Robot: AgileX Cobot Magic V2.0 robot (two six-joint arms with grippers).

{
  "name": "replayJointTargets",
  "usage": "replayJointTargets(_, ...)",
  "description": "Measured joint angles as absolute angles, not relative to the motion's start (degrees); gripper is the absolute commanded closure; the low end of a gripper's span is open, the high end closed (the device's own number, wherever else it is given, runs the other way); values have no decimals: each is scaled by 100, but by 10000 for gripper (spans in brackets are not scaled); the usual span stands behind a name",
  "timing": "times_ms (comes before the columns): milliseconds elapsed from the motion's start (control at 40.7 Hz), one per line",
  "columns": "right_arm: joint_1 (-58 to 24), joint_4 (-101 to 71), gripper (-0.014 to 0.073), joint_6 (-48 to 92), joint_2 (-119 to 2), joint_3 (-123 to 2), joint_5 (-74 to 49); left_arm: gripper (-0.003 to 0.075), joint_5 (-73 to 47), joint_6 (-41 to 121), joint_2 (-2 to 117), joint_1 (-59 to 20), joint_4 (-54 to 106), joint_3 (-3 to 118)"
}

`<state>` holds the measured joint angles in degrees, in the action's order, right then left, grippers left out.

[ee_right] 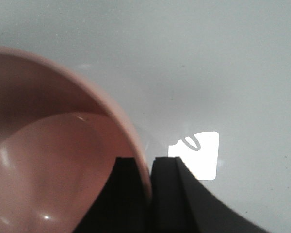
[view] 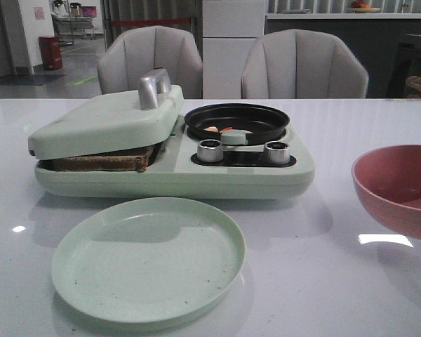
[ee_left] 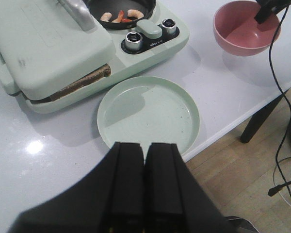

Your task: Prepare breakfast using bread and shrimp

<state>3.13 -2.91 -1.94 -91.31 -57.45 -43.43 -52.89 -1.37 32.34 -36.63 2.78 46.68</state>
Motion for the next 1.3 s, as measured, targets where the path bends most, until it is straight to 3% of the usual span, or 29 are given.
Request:
replayJointTargets(221, 313, -147, 172, -194, -9331, -5745, -4156, 619, -5289, -137, 3234, -3663, 278, 4668)
replayJointTargets(295, 313, -124, 123, -194, -9331, -5809, -4181, 619, -5289, -137, 3234, -3663, 278, 4668)
replayJointTargets(615, -46, -62, 133, -194, -8781, -6091, -4598, 619, -5289, -137, 3234, -3663, 278, 4668)
replayJointTargets(910, -1151, -62, 133, -194, -6980, -5699, -4762, 619, -5289, -137, 3234, -3663, 278, 4668)
replayJointTargets(1303, -1256, -62, 133, -194, -4322, -4506, -5189, 619, -5289, -137, 3234, -3663, 278, 4668)
